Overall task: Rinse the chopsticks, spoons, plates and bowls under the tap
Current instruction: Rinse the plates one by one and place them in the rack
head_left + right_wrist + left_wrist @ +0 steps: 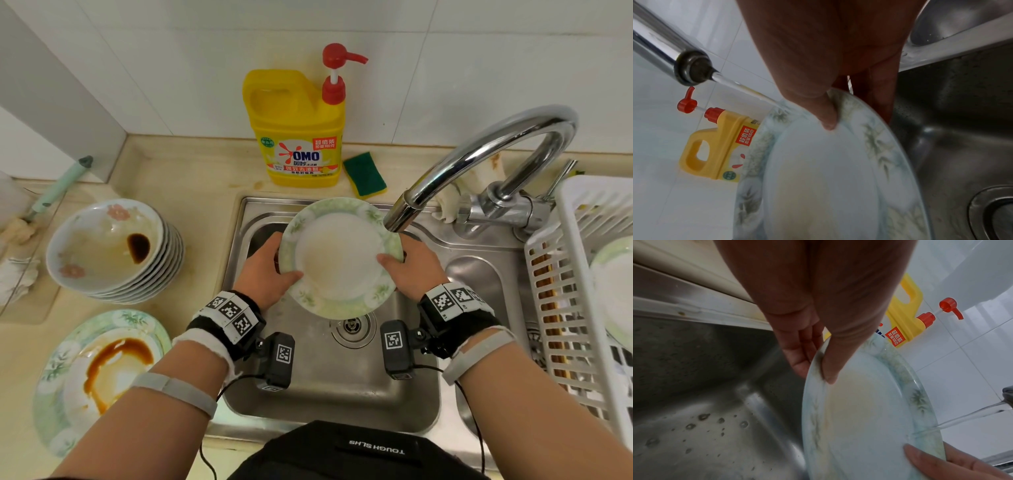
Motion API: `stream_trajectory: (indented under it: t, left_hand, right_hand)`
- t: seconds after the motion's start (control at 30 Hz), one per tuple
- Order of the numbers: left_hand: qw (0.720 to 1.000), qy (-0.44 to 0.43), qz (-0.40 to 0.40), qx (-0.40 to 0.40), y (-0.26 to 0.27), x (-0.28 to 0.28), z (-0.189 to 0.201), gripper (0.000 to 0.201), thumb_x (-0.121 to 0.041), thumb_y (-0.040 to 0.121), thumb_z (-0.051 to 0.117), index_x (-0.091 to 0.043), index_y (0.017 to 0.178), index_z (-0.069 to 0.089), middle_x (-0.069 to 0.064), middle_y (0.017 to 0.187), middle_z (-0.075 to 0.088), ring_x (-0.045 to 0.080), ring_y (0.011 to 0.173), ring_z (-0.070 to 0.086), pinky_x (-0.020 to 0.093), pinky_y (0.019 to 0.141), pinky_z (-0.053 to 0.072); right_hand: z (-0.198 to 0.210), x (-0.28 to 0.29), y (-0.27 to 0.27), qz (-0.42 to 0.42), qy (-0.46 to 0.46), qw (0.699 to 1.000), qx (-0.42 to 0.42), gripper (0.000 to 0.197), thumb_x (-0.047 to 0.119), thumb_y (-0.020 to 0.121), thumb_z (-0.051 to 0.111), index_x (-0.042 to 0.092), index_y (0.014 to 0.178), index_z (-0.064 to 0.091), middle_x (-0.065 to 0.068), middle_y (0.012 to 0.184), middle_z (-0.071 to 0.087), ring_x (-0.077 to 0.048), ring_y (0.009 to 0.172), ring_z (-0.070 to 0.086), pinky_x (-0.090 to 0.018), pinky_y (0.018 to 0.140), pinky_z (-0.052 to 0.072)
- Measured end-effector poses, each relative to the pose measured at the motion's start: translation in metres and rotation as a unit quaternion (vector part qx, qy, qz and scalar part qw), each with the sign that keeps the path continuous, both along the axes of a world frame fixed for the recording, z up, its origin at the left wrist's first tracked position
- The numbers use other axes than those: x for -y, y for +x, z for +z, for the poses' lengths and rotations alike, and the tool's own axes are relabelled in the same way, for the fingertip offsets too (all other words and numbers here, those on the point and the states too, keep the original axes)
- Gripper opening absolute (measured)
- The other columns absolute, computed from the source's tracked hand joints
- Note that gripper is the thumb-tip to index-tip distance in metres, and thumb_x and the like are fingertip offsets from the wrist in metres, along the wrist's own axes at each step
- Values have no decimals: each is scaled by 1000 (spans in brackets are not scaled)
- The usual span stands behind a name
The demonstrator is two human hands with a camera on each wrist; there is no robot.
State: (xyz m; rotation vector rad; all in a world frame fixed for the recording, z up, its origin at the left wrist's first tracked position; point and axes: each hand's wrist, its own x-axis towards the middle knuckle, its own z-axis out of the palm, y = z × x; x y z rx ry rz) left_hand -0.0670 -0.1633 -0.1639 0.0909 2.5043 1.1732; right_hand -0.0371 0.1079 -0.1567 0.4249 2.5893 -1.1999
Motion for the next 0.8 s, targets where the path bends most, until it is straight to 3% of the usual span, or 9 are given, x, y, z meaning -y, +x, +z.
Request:
stream_trajectory:
  t: [0.23, 0.33, 0.4, 0.53, 0.67, 0.8]
  left_hand:
    - [999, -46, 1, 11, -2, -1, 4, 23, -23, 89, 77, -17, 110, 72, -5, 102, 73, 9, 90, 66, 31, 85, 54]
    - [998, -64, -11, 2, -3, -3, 3, 19, -24, 95, 68, -18, 113, 68, -6, 104, 70, 12, 93, 62, 26, 82, 47]
    - [998, -63, -16, -2, -2, -5, 3, 19, -24, 99, 62, -19, 117, 63, -8, 103, 67, 12, 94, 61, 25, 82, 45]
    - [1000, -17, -12, 22, -1, -5, 3, 21, -26, 103, 54, -22, 124, 55, -2, 105, 70, 19, 92, 70, 36, 73, 63]
    - [999, 14, -4, 42, -1, -5, 4, 20, -26, 104, 53, -21, 123, 52, 3, 105, 70, 23, 90, 72, 47, 63, 64]
    - [1000, -2, -5, -9, 0, -2, 2, 25, -23, 93, 69, -23, 115, 57, -4, 99, 68, 17, 93, 68, 42, 78, 60]
  right_hand:
    - [0, 1, 3, -3, -1, 1000, 1, 29, 21, 95, 64, 21, 124, 64, 4, 100, 66, -20, 94, 60, -29, 83, 43]
    - [-5, -1, 3, -17, 14, 1000, 6, 17, 32, 97, 62, 23, 107, 71, 4, 91, 70, -23, 91, 67, -32, 81, 50]
    - [-7, -2, 2, -36, 7, 999, 17, 28, 48, 96, 60, 23, 94, 72, 3, 84, 73, -23, 84, 70, -40, 78, 59]
    - [-8, -2, 2, -51, 12, 998, 32, 48, 63, 95, 54, 19, 85, 72, -2, 79, 73, -25, 79, 71, -47, 75, 62]
    - [-5, -1, 2, -26, 26, 998, 44, 40, 54, 99, 53, 19, 93, 71, -2, 85, 72, -27, 86, 70, -45, 82, 59]
    - [-4, -1, 3, -4, 9, 1000, 30, 25, 36, 101, 57, 19, 115, 68, 2, 97, 69, -27, 96, 68, -47, 87, 58]
